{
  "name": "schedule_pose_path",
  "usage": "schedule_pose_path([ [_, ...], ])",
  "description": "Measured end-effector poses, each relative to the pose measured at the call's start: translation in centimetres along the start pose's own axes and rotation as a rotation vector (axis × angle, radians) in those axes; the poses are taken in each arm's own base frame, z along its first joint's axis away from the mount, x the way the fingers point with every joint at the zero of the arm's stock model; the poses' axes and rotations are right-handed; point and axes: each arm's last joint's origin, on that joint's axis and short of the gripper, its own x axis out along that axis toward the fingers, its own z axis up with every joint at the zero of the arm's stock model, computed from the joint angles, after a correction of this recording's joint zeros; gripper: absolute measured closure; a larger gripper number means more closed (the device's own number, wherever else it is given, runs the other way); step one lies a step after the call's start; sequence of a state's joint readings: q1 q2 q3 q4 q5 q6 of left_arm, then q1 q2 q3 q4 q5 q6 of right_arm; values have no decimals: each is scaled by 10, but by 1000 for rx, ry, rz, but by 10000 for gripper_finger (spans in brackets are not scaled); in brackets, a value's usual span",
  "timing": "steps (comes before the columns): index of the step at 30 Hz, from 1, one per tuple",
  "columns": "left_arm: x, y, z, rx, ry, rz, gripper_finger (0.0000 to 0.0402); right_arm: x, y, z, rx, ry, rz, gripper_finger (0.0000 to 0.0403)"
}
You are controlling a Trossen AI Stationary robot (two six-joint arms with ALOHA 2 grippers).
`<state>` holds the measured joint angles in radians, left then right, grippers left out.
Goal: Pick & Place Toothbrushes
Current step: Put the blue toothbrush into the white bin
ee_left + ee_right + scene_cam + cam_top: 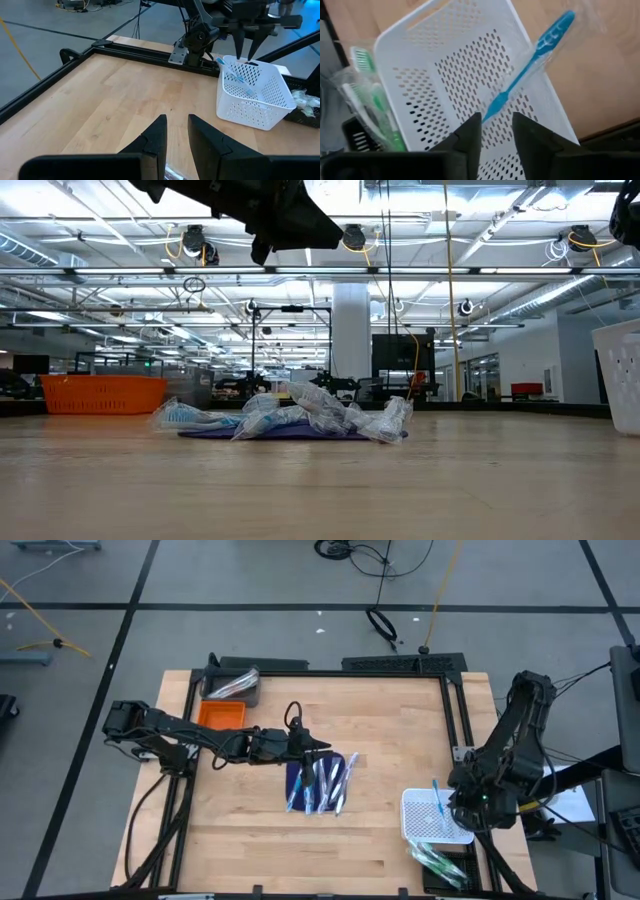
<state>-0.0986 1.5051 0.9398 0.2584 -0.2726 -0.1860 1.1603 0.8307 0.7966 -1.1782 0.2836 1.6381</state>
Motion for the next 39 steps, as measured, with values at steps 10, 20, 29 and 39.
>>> schedule_pose_path([
  [10,0,0,0,0,0,0,323,0,-4,5,-111,-135,-22,276],
  [20,0,4,-10,-72,107,31,323,-1,5,24,-172,-442,17,287],
  [29,-9,16,-43,-337,444,180,323,-9,28,50,-289,-711,77,287],
  [39,0,14,-68,-482,631,160,323,-10,31,64,-358,-757,46,287],
])
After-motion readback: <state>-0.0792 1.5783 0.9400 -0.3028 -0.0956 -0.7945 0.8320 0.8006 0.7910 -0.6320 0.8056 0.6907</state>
